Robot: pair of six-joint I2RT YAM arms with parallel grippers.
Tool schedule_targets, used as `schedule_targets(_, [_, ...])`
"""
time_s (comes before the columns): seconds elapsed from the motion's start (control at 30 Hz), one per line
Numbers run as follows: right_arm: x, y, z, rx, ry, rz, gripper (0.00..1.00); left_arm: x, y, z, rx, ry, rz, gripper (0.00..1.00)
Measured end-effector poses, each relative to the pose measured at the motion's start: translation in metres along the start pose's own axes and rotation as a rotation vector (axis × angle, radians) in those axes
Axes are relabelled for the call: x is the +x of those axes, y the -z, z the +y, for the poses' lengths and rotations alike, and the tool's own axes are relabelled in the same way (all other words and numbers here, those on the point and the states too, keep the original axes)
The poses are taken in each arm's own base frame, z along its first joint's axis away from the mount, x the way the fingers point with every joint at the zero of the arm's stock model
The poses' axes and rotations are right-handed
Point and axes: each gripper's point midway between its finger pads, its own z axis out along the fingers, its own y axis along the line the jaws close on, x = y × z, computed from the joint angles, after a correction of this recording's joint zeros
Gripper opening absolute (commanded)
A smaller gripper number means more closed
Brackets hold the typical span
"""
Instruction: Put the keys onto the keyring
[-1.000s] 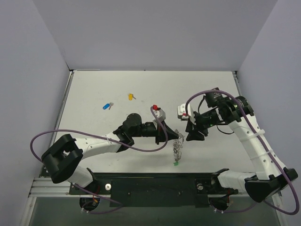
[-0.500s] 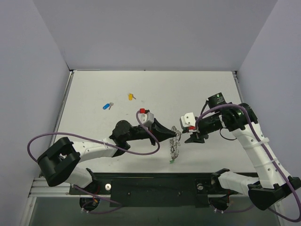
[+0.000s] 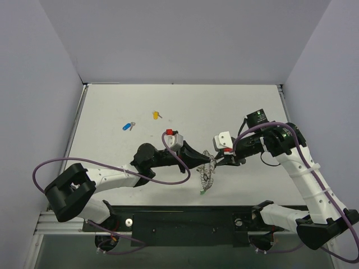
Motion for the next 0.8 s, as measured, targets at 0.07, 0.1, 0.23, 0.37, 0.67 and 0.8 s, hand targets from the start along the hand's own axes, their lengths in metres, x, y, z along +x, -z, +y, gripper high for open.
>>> schedule_targets(0.07, [-0.001, 0.000, -0.002, 0.007, -0.005, -0.004, 0.14, 0.000, 0.000, 0.000, 0.001, 0.000, 0.000, 0.00])
schedule_targets(0.1, [-0.002, -0.001, -0.003, 0.011, -0.003, -0.005, 0.13, 0.000, 0.000, 0.000, 0.001, 0.000, 0.000, 0.00])
schedule_targets(0.23, [-0.005, -0.002, -0.008, 0.027, -0.010, -0.011, 0.06, 0.000, 0.000, 0.000, 0.002, 0.001, 0.001, 0.00])
schedule_targets(0.37, [-0.006, -0.003, -0.012, 0.042, -0.010, -0.007, 0.00, 0.000, 0.000, -0.001, 0.002, 0.002, 0.001, 0.00])
schedule_targets(0.67, [0.002, -0.009, -0.008, 0.028, -0.017, 0.028, 0.00, -0.001, 0.006, 0.001, -0.023, 0.036, -0.035, 0.00])
schedule_targets(0.8, [0.005, -0.013, -0.008, 0.025, -0.014, 0.038, 0.00, 0.000, 0.009, 0.003, -0.040, 0.060, -0.048, 0.00])
